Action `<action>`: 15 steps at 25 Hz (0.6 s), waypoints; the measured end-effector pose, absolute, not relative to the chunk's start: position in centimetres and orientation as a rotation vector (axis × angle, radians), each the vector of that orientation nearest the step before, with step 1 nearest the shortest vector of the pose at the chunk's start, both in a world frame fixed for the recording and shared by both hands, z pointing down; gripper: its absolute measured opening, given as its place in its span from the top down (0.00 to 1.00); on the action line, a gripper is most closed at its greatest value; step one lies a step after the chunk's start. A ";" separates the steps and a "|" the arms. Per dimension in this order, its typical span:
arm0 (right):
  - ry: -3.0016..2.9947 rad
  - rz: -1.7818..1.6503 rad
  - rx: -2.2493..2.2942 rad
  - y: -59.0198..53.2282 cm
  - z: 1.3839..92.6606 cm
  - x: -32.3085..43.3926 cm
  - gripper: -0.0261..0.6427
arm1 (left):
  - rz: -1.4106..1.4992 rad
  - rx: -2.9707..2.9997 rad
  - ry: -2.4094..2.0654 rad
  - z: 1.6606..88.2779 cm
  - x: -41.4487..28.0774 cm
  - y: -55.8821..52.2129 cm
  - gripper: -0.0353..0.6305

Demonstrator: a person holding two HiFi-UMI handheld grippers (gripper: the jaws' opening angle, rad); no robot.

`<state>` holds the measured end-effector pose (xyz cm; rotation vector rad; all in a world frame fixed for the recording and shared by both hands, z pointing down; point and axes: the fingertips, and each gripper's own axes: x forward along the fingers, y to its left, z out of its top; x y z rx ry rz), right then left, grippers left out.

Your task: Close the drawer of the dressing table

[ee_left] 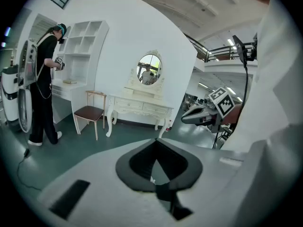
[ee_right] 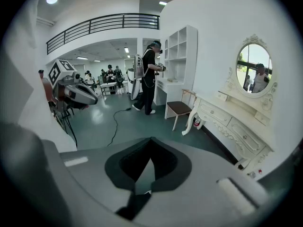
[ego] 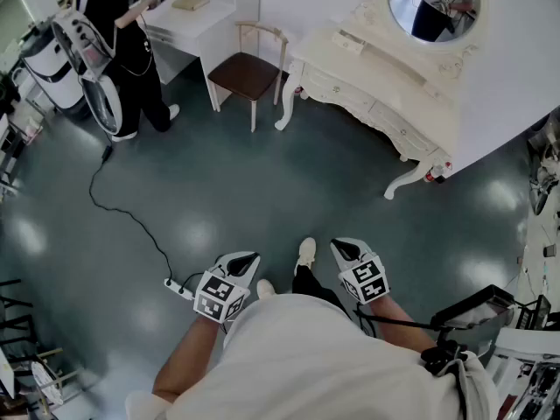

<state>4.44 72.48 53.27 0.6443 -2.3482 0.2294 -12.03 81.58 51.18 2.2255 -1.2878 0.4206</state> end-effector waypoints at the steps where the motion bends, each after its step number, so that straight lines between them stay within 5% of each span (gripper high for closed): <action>1: -2.347 0.231 0.646 72.3 53.2 4.5 0.96 | 0.427 2.237 -1.284 51.1 -11.8 81.5 0.94; 15: -2.365 0.274 0.737 64.4 53.4 5.8 0.96 | 0.494 2.285 -1.231 51.0 -10.8 73.7 0.94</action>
